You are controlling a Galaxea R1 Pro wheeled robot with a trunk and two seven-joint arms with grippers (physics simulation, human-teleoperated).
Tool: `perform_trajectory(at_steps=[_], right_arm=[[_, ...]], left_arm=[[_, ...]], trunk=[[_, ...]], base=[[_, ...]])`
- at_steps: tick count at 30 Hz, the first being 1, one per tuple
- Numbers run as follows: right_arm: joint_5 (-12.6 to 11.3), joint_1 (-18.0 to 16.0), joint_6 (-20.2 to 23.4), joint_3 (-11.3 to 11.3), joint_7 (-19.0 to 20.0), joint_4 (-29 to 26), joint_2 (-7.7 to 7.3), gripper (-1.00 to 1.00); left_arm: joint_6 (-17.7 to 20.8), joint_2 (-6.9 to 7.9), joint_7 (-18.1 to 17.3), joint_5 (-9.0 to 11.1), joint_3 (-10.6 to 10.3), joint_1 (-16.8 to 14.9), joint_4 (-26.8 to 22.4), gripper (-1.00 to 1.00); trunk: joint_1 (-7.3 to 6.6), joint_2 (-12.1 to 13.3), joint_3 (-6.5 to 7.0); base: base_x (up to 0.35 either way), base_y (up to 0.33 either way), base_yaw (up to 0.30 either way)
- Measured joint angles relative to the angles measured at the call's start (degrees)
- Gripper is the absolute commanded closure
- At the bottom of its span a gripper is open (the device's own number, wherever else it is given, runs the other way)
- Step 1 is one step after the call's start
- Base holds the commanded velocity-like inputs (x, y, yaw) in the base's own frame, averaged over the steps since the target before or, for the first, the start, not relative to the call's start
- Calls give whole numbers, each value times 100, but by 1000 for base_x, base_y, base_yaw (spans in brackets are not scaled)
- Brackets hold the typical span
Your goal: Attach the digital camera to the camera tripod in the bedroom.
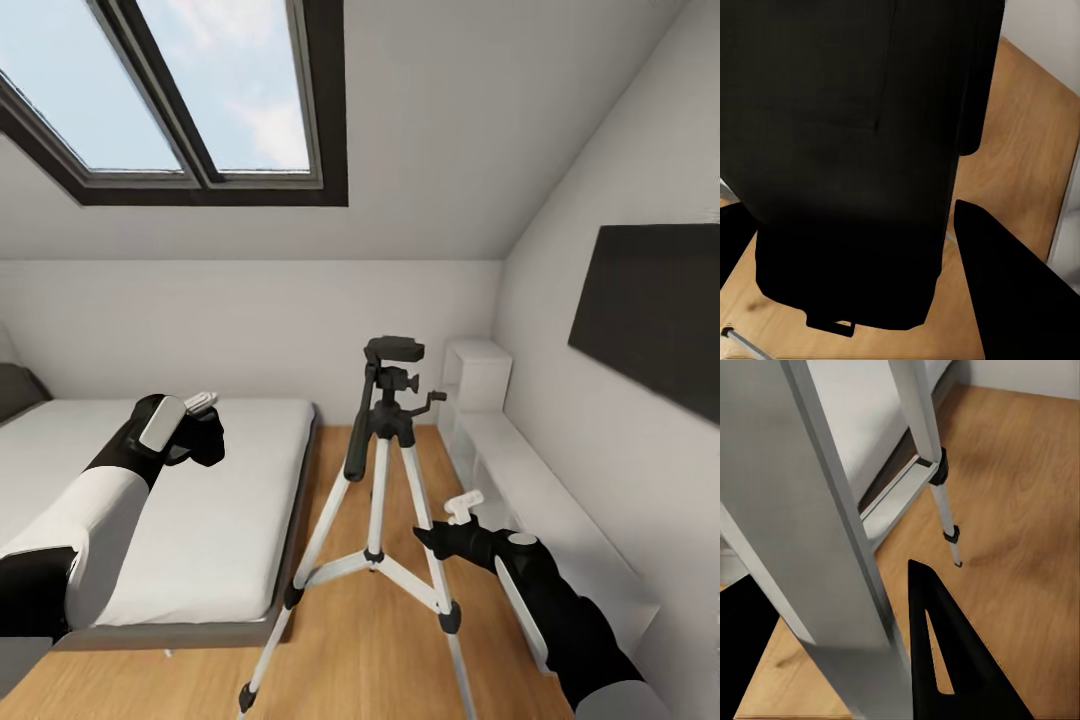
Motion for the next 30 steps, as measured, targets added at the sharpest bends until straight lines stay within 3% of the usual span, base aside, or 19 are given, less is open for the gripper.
perform_trajectory(at_steps=[11, 22, 30], right_arm=[[-14, -1, 5, 6, 0, 51, -91, 100], [-33, 0, 8, 7, -3, 69, -318, 100], [-41, 0, 5, 15, 12, 106, -360, 100]], left_arm=[[6, 1, -1, 15, -1, 0, -22, 100], [20, -8, -12, 17, -1, 1, -63, 100], [27, -6, -18, 12, -1, 0, -109, 100]], trunk=[[1, -1, 0], [0, 0, 0], [-1, -1, 0]], base=[[-314, 95, 0], [-334, 23, 0], [-313, 1, 0]])
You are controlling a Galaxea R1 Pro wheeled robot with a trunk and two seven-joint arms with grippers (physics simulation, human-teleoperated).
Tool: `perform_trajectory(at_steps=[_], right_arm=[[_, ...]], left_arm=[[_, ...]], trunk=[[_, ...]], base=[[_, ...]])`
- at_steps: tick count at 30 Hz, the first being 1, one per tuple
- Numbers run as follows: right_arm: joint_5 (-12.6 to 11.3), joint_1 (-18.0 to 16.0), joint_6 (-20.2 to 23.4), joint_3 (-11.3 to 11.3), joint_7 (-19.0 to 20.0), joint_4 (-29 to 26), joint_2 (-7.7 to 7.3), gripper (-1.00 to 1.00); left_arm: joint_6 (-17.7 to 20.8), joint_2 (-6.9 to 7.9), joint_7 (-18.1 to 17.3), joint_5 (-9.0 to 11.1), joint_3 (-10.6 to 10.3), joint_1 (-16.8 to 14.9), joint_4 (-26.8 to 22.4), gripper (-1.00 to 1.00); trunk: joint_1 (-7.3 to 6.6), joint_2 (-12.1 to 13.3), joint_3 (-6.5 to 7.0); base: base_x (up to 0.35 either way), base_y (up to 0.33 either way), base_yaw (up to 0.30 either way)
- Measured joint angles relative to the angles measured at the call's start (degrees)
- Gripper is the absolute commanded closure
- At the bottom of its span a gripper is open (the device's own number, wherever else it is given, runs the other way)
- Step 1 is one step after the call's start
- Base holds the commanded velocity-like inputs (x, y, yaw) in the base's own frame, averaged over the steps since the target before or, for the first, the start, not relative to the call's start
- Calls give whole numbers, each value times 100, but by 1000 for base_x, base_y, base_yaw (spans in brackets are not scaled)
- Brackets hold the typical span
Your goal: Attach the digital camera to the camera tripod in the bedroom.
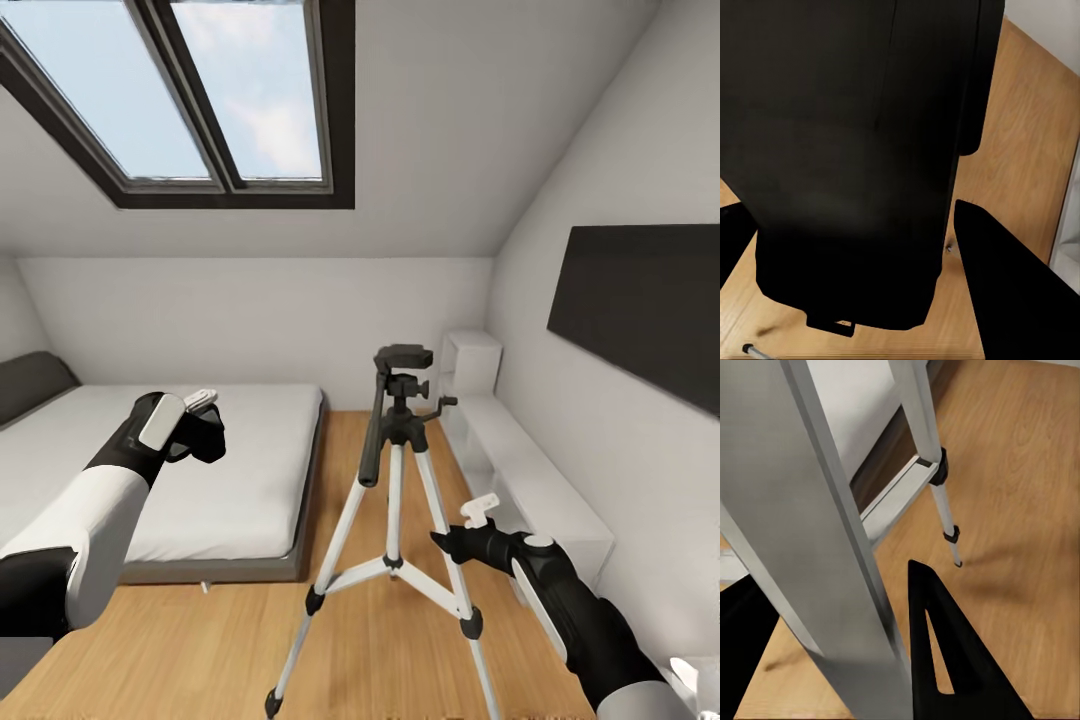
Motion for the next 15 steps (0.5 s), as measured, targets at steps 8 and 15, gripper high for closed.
perform_trajectory(at_steps=[8, 15], right_arm=[[28, 3, -23, 5, 37, 149, -37, 100], [10, 3, -41, 25, 184, 220, -85, 100]], left_arm=[[7, 12, 0, 16, 0, 0, 18, 100], [17, 99, -135, 16, 5, 0, 48, 100]], trunk=[[-2, 1, 0], [-2, 0, 0]], base=[[-65, 0, 0], [-7, 0, 0]])
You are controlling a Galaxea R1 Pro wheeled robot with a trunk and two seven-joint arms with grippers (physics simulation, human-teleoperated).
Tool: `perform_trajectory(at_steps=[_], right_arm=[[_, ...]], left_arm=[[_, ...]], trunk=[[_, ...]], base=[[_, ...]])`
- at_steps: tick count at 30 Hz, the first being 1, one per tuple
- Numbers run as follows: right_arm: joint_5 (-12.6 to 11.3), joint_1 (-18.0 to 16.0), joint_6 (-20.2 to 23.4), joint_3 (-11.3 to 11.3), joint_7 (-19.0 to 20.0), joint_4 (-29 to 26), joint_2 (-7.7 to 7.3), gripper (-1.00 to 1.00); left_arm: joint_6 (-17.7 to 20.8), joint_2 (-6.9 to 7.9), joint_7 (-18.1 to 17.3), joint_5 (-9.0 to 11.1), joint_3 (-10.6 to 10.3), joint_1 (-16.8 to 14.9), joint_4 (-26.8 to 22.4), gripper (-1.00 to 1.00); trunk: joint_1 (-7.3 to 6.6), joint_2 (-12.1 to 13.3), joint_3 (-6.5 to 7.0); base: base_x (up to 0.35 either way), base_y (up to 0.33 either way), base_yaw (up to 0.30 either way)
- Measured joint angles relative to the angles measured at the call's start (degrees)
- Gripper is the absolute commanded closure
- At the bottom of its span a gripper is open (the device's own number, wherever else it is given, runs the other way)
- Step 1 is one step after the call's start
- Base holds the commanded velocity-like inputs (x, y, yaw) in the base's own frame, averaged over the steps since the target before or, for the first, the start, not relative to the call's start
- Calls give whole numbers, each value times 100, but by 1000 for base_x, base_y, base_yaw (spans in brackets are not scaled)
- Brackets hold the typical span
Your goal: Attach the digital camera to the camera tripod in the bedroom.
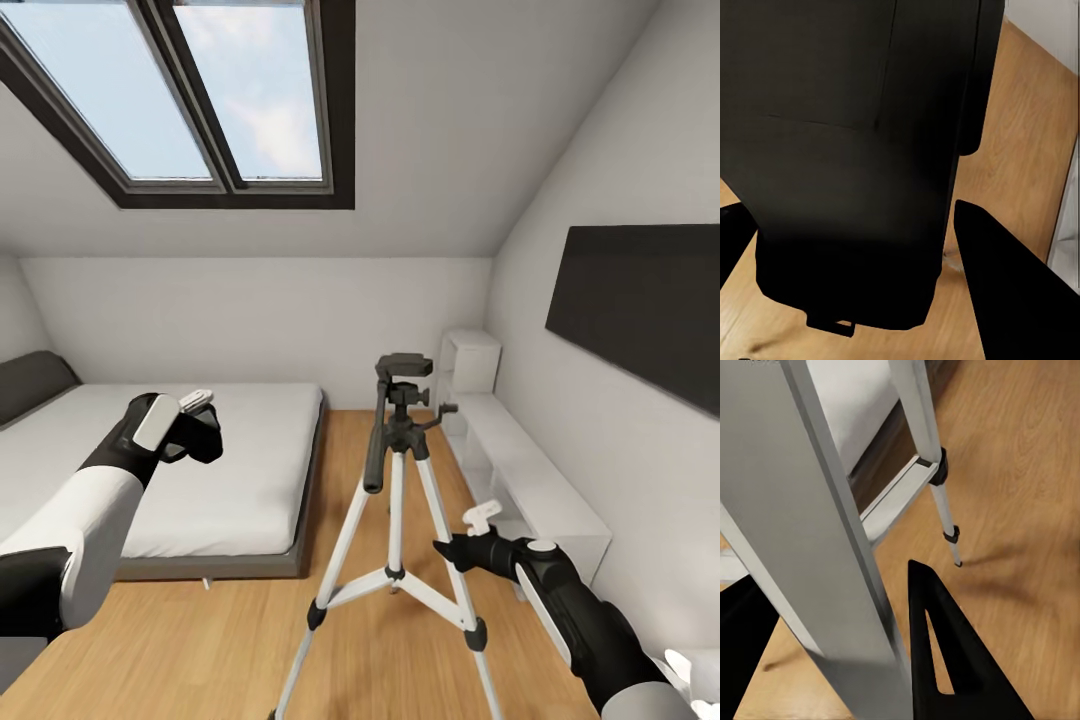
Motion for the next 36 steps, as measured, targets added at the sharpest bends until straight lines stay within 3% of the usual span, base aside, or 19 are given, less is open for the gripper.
perform_trajectory(at_steps=[5, 9, 17, 20, 26, 36], right_arm=[[29, -3, -25, 8, 266, 171, -8, 100], [57, -9, -67, 12, 368, 256, -9, 100], [101, -5, -185, 28, 421, 287, -7, 100], [108, -4, -305, 53, 459, 290, -7, 100], [121, -4, -379, 94, 536, 292, -7, 100], [125, -4, -681, 108, 739, 293, -8, 100]], left_arm=[[-1, 159, -366, 66, -5, 0, 38, 100], [-2, 354, -879, 117, -8, 1, 153, 100], [-35, 807, -2437, 166, -25, 1, 708, 100], [-55, 962, -3209, 181, -40, 2, 956, 100], [-73, 1080, -4013, 128, -47, 3, 1249, 100], [-83, 1157, -4833, 126, -58, 2, 1585, 100]], trunk=[[0, 0, 0], [-1, -3, 1], [0, 0, 0], [0, 0, 0], [0, 0, 0], [0, 0, 0]], base=[[-1, 0, 0], [0, 0, 0], [0, 0, 0], [0, 0, 0], [0, 0, 0], [0, 0, 0]])
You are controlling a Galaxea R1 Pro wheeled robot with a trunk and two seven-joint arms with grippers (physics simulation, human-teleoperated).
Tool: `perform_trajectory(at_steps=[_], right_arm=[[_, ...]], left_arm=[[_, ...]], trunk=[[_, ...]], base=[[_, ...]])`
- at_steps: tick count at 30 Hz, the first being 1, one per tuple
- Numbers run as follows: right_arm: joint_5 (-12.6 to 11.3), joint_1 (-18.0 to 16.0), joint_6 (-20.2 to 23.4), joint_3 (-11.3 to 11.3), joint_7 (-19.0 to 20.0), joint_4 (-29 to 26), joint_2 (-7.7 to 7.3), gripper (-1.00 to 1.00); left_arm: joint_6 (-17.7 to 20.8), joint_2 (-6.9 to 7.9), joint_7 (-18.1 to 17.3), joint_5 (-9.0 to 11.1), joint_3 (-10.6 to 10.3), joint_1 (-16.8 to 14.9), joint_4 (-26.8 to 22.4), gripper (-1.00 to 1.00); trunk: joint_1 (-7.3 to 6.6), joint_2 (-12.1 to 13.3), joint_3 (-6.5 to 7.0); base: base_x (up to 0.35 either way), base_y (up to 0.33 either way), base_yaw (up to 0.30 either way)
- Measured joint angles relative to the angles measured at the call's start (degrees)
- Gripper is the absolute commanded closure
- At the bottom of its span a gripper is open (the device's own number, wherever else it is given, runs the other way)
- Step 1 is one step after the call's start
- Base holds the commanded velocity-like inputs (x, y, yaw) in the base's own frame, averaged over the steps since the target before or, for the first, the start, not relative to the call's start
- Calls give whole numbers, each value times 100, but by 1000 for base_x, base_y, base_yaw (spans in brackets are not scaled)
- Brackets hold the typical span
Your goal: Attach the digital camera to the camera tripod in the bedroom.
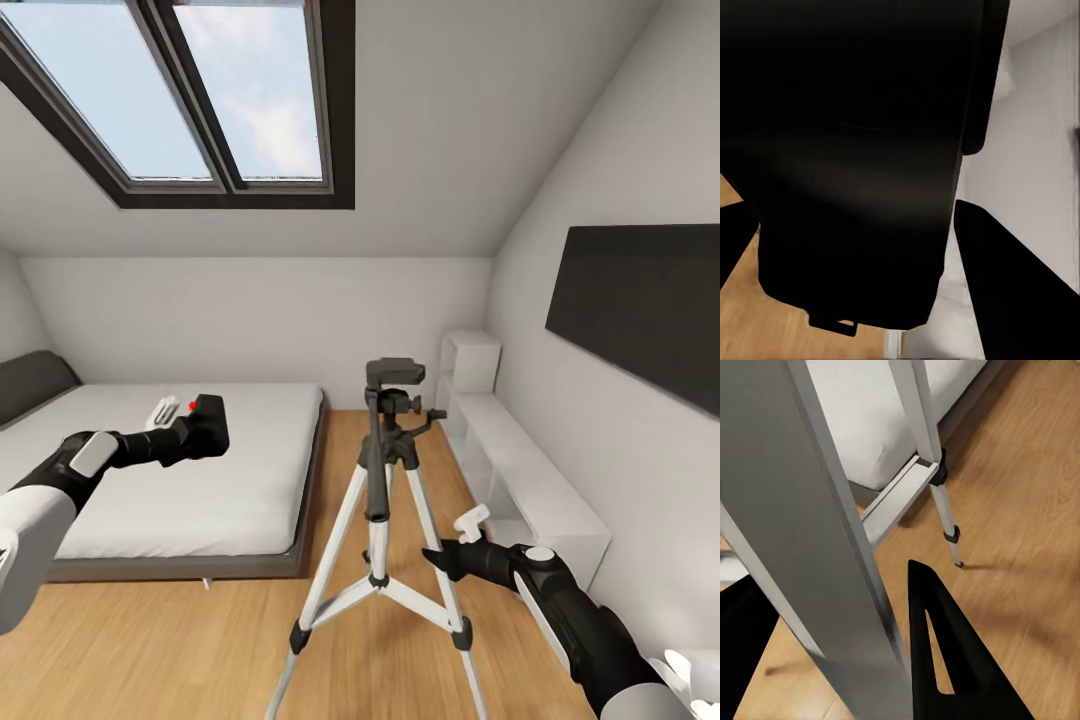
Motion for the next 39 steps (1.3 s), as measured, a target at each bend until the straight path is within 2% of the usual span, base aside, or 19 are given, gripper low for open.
perform_trajectory(at_steps=[6, 11, 19, 26, 35, 39], right_arm=[[5, 0, -60, 4, 137, 100, 1, 100], [57, 0, -130, 10, 170, 258, 0, 100], [248, 0, -274, 9, 173, 473, 52, 100], [337, -2, -285, 40, 182, 460, 75, 100], [366, -3, -624, 49, 184, 688, 81, 100], [372, 0, -715, 49, 181, 750, 86, 100]], left_arm=[[-207, 68, -892, -15, -9, 1, 245, 100], [-500, 121, -1363, -107, -28, 0, 422, 100], [-648, 134, -1536, -364, -41, 1, 548, 100], [-665, 119, -1560, -408, -38, 1, 575, 100], [-685, 84, -1572, -422, -46, 1, 768, 100], [-877, 36, -1582, -415, -40, 0, 880, 100]], trunk=[[0, 0, 0], [0, 0, 0], [-1, -2, 1], [-2, -5, 1], [-2, -5, 1], [-2, -5, 1]], base=[[0, 0, 0], [0, 0, 0], [0, 0, 0], [0, 0, 0], [0, 0, 0], [0, 0, 0]])
